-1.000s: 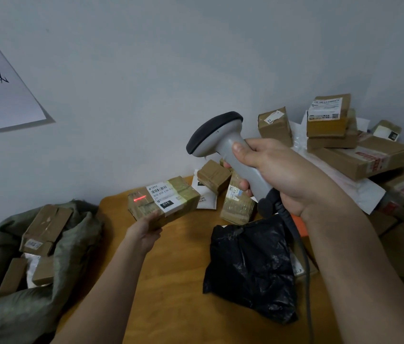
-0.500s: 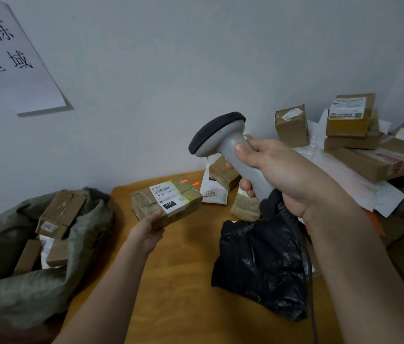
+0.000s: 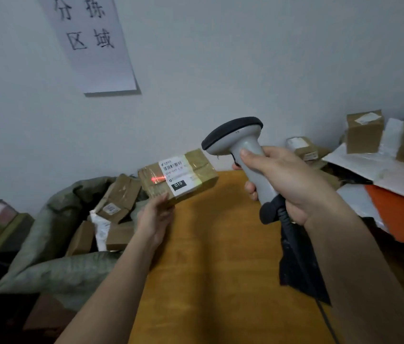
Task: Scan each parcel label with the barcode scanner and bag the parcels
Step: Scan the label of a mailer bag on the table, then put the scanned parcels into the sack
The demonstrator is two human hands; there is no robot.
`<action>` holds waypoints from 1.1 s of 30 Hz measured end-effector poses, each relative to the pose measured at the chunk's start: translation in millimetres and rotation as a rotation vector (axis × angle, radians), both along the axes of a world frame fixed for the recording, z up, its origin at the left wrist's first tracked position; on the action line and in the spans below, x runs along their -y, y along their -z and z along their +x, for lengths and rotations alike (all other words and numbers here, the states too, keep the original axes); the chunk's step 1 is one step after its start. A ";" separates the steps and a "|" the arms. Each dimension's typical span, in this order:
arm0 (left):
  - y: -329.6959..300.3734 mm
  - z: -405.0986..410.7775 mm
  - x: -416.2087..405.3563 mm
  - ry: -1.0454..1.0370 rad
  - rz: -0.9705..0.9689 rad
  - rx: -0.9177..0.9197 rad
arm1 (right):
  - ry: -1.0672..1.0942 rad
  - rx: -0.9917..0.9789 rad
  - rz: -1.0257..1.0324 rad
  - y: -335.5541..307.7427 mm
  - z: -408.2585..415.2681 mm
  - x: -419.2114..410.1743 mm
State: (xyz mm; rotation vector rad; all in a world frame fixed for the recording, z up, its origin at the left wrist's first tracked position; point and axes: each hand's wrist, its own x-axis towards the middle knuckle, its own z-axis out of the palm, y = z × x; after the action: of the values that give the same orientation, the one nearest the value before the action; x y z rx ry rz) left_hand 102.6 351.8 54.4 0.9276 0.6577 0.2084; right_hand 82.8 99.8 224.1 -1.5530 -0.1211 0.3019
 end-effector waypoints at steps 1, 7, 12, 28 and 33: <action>-1.8 -6.1 -25.4 -0.086 -0.012 0.060 | -0.010 -0.002 0.001 2.6 -2.3 -21.4; -5.6 -49.6 -150.7 -0.662 0.299 -0.145 | -0.133 -0.072 -0.023 21.7 -16.0 -128.2; 19.6 -74.3 -199.8 -0.776 0.362 -0.485 | -0.225 -0.104 -0.059 31.8 -18.1 -175.7; 92.5 -14.5 -224.2 -0.081 0.776 -0.713 | -0.076 -0.222 -0.209 79.5 22.9 -166.1; 70.0 -1.0 -187.7 -0.284 0.964 -0.802 | -0.029 -0.225 -0.166 78.7 32.5 -143.4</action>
State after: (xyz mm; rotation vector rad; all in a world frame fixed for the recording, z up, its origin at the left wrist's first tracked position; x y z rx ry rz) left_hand 101.7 539.5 -15.6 1.8780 1.4959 0.4301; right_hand 115.2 243.3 145.3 -1.6705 0.0595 0.5175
